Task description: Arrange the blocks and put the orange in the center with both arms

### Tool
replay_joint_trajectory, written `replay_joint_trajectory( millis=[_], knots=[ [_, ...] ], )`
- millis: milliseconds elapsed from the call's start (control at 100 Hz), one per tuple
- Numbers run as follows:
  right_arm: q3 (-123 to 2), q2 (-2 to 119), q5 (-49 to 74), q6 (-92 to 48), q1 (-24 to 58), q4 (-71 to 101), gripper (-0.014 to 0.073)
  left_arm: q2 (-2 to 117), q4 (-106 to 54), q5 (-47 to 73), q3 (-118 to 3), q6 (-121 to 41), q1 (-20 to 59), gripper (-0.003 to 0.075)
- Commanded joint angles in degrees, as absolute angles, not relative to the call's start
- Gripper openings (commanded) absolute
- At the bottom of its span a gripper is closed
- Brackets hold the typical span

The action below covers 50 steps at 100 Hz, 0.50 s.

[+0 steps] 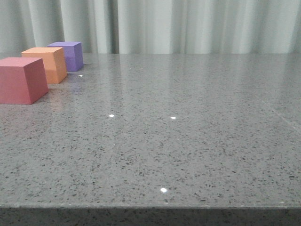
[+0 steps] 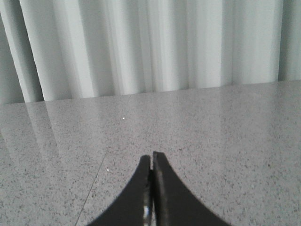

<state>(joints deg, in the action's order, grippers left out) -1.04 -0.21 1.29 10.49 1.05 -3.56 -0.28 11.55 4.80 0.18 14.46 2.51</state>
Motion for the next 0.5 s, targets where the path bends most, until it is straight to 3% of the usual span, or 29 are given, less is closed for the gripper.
replay_joint_trajectory(
  millis=[0, 490],
  knots=[
    [-0.9, -1.6, -5.2, 10.0, 0.7, -3.2, -0.0066, -2.1, 11.2, 0.3, 2.6, 14.4, 2.3, -0.0019],
    [0.6, -1.7, -7.0, 10.0, 0.8, -3.2, -0.0066, -2.1, 11.2, 0.0, 2.6, 14.4, 2.3, -0.0019]
  ],
)
